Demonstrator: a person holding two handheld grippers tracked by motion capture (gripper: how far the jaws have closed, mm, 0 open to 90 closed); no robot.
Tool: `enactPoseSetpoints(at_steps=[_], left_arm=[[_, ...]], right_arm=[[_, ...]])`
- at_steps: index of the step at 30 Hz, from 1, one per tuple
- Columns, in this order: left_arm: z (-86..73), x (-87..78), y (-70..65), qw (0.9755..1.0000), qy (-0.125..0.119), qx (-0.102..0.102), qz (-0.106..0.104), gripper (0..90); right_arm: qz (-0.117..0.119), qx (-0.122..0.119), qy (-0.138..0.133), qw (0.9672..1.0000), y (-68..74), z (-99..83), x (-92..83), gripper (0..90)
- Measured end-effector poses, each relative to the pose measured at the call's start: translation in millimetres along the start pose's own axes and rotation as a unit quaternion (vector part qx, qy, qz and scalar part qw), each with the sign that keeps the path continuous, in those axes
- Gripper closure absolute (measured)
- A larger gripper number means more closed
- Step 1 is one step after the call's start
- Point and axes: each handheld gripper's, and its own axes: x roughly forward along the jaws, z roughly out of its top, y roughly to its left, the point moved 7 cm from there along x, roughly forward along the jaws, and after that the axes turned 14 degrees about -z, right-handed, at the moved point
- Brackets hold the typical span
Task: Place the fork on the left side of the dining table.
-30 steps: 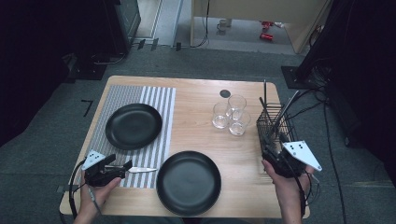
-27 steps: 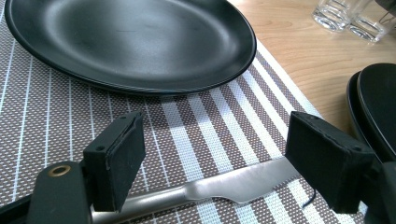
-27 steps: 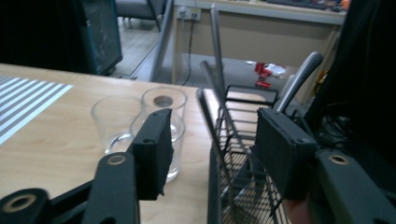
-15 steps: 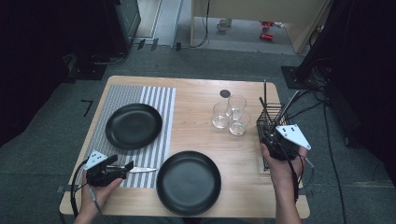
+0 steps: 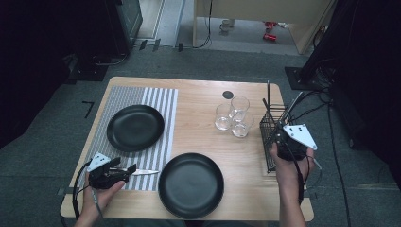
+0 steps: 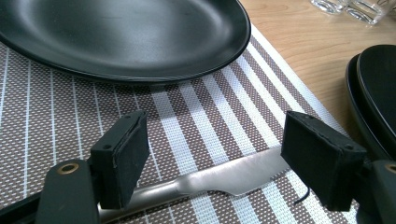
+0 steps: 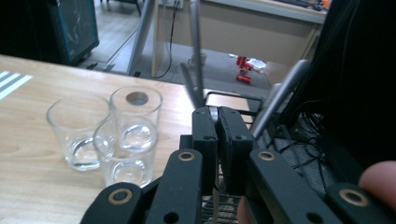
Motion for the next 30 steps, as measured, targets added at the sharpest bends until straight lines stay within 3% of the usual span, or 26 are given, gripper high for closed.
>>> enactPoseSetpoints(at_steps=[2,4,6,8,14,25,30], left_arm=[[-0.4,0.3,0.2,1.0,0.001,0.0,0.001,23.9],[-0.9,0.7,0.1,1.0,0.003,-0.001,0.0,24.0],[-1.0,1.0,-0.5,1.0,0.003,0.0,-0.001,24.0],[-1.0,1.0,-1.3,1.0,0.004,0.002,-0.003,24.0],[-0.6,1.3,-2.0,1.0,0.002,0.002,-0.005,24.3],[7.6,-1.1,-7.4,0.9999,-0.013,0.001,-0.01,24.3],[16.7,-0.5,-16.5,0.9996,-0.02,0.012,-0.015,24.3]], right_arm=[[-0.001,0.013,-0.004,0.9999,-7.5,1.9,-1.8,88.5],[0.008,0.045,-0.004,0.9989,-17.1,4.2,-4.6,88.6],[0.001,0.052,-0.005,0.9987,-25.0,5.1,-6.3,88.6],[0.009,0.067,0.002,0.9977,-29.5,3.9,-7.0,88.6],[0.017,0.077,0.0,0.9969,-34.0,1.2,-9.8,88.7],[0.029,0.096,-0.041,0.9941,-33.0,37.9,-33.4,88.6],[0.029,0.101,-0.055,0.9929,-31.1,52.2,-44.1,88.6]])
